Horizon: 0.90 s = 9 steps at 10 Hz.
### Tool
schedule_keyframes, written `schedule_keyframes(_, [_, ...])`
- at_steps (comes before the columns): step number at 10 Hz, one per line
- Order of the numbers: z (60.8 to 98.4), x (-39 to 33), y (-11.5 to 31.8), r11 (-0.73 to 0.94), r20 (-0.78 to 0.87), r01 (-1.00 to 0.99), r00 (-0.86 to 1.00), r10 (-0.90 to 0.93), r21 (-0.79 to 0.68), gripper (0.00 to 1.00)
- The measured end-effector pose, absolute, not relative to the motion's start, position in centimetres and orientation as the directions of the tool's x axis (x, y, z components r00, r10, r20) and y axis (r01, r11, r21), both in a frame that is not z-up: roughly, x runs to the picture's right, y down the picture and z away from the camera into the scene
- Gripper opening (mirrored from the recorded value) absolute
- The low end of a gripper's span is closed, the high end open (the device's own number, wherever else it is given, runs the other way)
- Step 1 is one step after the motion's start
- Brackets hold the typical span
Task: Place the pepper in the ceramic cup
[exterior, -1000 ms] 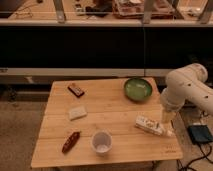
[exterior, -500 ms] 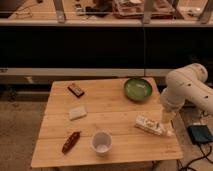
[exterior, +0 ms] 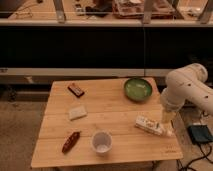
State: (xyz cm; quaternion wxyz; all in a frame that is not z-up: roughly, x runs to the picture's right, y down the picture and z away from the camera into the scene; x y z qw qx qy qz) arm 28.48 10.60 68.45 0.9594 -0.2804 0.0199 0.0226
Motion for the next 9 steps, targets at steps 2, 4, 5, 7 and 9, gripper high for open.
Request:
schedule_keyframes(2, [68.5,28.5,10.6,0.842,-0.051,-0.055,0.998,0.032,-0.537,0.65])
schedule_keyframes(4, [68.4,28.4,10.6,0.842,-0.051,-0.052,0.998,0.029,-0.537,0.65])
schedule_keyframes(5, [68.4,28.1,10.6,0.842,-0.049,-0.037,0.999,0.013,-0.538,0.65])
schedule_keyframes(7, [68.2,22.3,10.7,0.842,0.037,0.090,0.996,-0.083,-0.531,0.65])
schedule_keyframes(9, [67.7,14.9,11.7,0.824,0.152,0.239,0.971,-0.186,-0.514,0.65])
